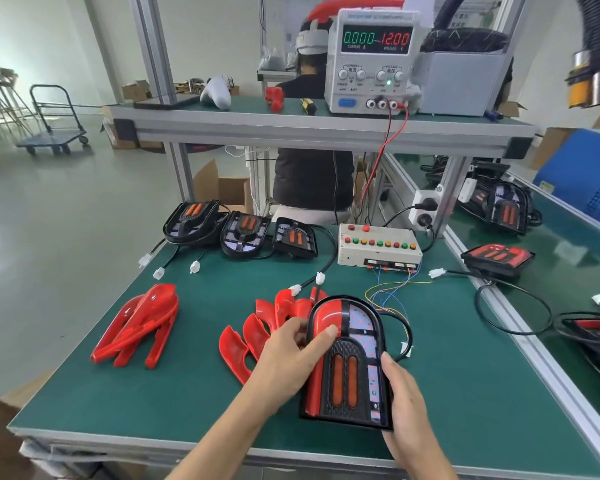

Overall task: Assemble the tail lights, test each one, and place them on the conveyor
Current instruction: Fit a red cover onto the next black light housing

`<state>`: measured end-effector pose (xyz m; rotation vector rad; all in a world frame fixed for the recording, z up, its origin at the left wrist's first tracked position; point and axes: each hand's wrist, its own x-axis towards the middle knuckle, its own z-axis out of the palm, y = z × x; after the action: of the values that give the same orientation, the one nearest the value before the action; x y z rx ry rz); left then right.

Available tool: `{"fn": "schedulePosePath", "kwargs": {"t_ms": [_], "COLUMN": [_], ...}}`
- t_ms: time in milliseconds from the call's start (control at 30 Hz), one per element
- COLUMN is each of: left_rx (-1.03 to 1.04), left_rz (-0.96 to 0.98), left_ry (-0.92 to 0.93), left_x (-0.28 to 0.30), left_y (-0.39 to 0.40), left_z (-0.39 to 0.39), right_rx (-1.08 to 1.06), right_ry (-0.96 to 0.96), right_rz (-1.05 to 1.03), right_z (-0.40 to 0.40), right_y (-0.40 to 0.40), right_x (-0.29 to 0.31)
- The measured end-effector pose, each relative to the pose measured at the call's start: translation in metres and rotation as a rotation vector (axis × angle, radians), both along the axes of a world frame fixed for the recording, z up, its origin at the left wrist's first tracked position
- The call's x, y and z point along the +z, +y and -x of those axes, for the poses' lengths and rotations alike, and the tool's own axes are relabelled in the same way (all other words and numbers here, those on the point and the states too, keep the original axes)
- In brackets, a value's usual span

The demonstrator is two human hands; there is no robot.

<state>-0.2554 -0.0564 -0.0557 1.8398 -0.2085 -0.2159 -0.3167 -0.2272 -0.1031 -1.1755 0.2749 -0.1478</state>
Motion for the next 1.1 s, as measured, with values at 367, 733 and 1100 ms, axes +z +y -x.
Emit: {"fn": "schedulePosePath", "kwargs": {"t_ms": [367, 733, 1100], "left_rx": [-0.116, 0.042, 0.038], "left_rz": [0.589, 0.836, 0.97], "left_ry": [0.65, 0.638, 0.555], "left_x": [0.004, 0.009, 0.014], "left_y": [-0.011, -0.027, -0.042], "left_z": [-0.009, -0.022, -0.003], "right_rx": [0.1, -0.275, -0.072], "right_ry": [0.014, 0.202, 0.192], "right_rz": [0.056, 0.294, 0.04], "right_z": [-0.006, 0.033, 0.018], "right_y": [-0.012, 0.001, 0.052], "right_x": [0.01, 0.011, 0.018]}}
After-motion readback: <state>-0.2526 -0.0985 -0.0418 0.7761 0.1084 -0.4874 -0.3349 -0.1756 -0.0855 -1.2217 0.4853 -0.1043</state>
